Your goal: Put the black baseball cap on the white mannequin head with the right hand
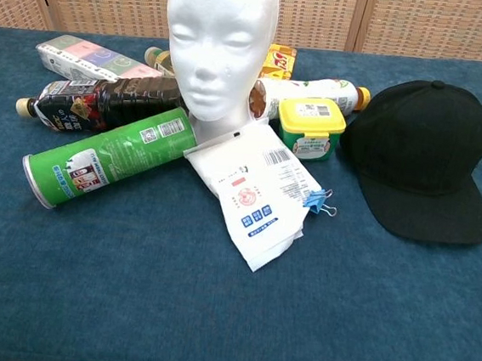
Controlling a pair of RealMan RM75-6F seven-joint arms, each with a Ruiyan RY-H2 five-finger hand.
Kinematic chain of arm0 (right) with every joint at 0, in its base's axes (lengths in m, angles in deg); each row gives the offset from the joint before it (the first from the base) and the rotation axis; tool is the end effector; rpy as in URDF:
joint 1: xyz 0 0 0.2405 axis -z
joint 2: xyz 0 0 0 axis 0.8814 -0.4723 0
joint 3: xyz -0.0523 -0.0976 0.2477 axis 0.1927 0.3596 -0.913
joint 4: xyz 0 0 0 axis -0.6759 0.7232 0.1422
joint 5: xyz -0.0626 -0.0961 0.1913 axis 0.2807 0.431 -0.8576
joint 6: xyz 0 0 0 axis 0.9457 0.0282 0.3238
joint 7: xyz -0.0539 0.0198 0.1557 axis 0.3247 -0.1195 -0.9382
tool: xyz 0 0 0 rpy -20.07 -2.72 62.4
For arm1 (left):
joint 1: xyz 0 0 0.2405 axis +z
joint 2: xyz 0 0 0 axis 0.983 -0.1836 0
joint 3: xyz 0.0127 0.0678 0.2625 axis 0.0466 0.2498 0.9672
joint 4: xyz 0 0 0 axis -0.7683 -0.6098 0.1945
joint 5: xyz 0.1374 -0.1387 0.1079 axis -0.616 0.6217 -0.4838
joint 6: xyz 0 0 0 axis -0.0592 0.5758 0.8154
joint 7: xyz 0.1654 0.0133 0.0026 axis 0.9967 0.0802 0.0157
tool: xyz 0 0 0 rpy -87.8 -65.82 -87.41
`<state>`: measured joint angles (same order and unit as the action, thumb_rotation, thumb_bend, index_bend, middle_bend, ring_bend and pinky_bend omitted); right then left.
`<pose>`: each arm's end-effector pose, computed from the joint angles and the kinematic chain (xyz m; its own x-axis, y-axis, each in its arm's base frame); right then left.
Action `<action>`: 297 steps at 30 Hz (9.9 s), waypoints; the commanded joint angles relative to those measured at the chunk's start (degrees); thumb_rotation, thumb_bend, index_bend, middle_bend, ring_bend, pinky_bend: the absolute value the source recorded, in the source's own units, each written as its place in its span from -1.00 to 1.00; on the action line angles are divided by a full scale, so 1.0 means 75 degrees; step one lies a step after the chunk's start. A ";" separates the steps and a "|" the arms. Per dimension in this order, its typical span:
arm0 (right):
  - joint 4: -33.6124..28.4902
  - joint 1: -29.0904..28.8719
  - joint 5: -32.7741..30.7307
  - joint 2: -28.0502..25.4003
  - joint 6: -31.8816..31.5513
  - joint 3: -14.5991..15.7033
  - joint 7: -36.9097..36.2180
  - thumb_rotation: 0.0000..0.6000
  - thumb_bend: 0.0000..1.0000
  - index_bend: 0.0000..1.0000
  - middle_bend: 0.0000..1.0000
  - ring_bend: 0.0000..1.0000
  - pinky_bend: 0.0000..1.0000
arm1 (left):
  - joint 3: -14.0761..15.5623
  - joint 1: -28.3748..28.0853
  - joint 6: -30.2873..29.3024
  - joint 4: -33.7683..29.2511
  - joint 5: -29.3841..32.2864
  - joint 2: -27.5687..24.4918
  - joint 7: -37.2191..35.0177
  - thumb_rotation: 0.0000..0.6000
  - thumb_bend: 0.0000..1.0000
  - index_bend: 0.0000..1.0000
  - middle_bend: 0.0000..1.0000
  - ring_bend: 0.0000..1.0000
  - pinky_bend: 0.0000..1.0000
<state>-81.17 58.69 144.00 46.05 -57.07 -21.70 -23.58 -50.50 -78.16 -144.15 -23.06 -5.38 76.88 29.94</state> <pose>-0.3291 -0.1892 0.1284 0.4439 0.0362 0.8954 -0.8951 -0.0287 0.4449 -0.3455 0.1602 0.1672 0.4088 0.0163 0.9125 0.9097 0.0731 -0.4089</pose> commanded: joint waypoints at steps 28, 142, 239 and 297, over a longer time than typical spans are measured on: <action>-0.0067 -0.1064 0.0991 0.1262 0.1189 0.0065 0.0244 1.00 -0.72 -0.18 0.08 0.06 -0.18 | -0.0489 -0.0489 -0.0009 -0.0549 -0.0051 -0.0792 0.0082 1.00 -0.30 0.33 0.05 -0.23 -0.33; 0.6822 -0.4007 -0.1104 0.5148 0.2394 -0.1954 -0.0499 1.00 -0.48 -0.09 -0.23 -0.11 0.29 | -0.0313 -0.0165 -0.0092 -0.0277 0.0348 -0.0839 -0.0283 1.00 -0.30 0.33 0.05 -0.23 -0.33; 0.5555 -0.4977 -0.0423 0.3937 -0.1133 -0.2864 -0.2528 1.00 1.00 0.19 -0.07 0.12 0.43 | -0.0268 -0.0244 0.0135 -0.0269 0.0284 -0.0641 -0.0190 1.00 -0.32 0.33 0.05 -0.23 -0.34; 0.4811 -0.7510 -0.0469 0.4018 0.0951 -0.3026 0.0708 1.00 1.00 0.22 -0.02 0.15 0.42 | -0.0181 -0.0081 0.0306 0.0800 0.0568 -0.0233 -0.1136 1.00 -0.32 0.33 0.05 -0.23 -0.34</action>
<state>-45.15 2.69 140.27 75.95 -50.07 -44.49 -18.46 -51.86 -78.76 -141.85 -17.06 -1.11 75.12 21.42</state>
